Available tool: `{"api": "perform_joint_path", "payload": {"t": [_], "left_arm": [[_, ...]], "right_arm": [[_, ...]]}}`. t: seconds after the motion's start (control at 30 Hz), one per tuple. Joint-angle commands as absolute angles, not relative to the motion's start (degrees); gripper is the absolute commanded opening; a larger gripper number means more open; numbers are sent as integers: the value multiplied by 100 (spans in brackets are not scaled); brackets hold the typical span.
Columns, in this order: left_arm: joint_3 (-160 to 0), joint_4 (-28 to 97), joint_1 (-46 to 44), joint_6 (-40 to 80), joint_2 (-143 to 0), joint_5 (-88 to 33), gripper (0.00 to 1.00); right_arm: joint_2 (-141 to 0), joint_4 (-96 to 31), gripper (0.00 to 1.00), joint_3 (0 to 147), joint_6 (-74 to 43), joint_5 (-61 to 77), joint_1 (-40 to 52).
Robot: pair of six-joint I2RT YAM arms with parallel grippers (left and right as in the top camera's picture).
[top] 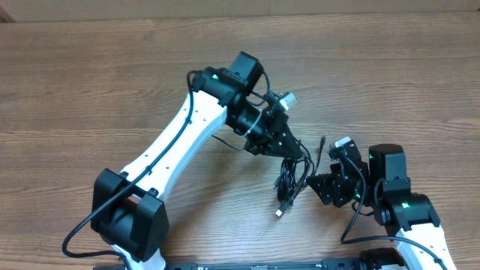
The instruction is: Untangle cables
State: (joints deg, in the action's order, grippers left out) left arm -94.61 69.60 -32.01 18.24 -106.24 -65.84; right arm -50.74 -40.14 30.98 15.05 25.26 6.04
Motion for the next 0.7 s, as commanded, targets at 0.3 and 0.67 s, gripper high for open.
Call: {"api": "perform_joint_path", "payload": {"t": [0.3, 0.67], "left_arm": [[-9542, 6790, -3634, 1986, -10525, -6849, 4], [-9542, 6578, -3839, 2143, -10525, -6845, 4]], "right_arm": [[-5017, -3997, 69, 3308, 1522, 2554, 602], [-5015, -3997, 57, 3308, 1522, 2554, 602]]}}
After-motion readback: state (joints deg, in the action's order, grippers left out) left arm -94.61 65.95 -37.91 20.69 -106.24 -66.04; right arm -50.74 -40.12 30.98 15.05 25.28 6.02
